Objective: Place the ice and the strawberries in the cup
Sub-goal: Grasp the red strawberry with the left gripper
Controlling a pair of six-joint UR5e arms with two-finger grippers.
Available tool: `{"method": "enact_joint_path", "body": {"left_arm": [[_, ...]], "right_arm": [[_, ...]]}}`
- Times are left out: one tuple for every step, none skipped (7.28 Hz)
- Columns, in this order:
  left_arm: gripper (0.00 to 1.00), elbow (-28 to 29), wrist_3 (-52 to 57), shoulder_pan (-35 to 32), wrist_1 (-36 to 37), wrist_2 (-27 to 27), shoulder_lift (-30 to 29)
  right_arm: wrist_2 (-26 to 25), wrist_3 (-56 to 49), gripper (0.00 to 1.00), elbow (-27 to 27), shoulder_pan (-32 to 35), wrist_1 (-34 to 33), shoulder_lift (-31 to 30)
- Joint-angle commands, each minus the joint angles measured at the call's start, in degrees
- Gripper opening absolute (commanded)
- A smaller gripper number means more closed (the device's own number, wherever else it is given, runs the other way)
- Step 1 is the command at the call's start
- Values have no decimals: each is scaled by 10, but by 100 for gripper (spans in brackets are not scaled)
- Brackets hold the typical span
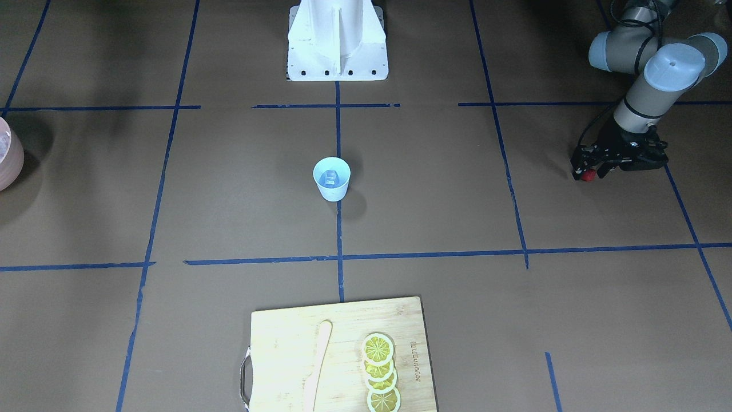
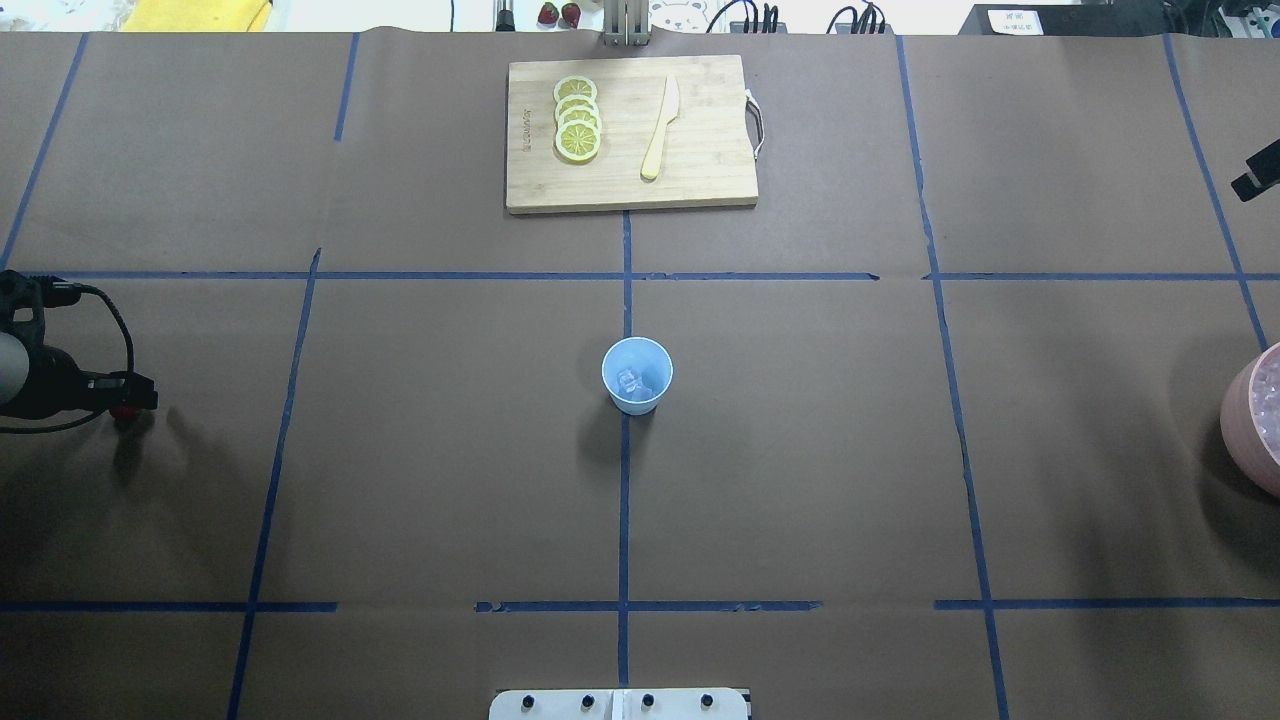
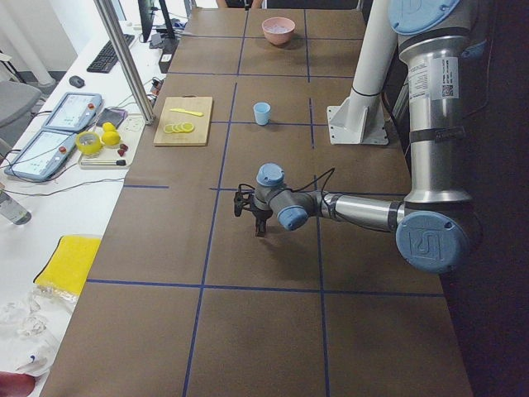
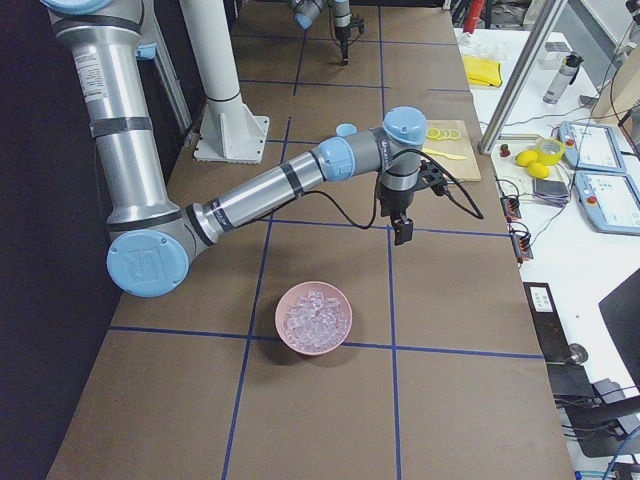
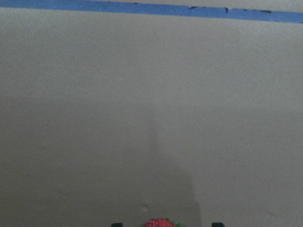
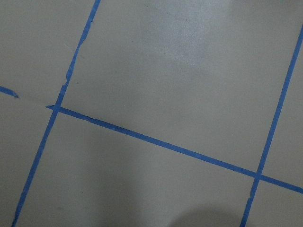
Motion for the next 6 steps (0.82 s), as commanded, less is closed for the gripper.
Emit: {"method": "enact_joint_path", "body": {"left_arm": [[23,-2,-2,-2,0,-2,1],[6,-7,-3,-3,1,-7,3],[0,-17,-1,-5,6,-10,2],[0,-36,-1,-8,20,-42,-1],[0,-41,0,-38,33,-67,-9],[0,-64,-1,-43,80,-80,-33]], "right_arm": [[0,0,99,-1,0,0,0],[1,0,99,-1,0,0,-1],[13,-1,99,-1,6,0,-11],[43,-3,99,-9,20,1,-16],[44,-9,99,-14,28,1,-18],[44,-10,99,-23,36,3,-20]]}}
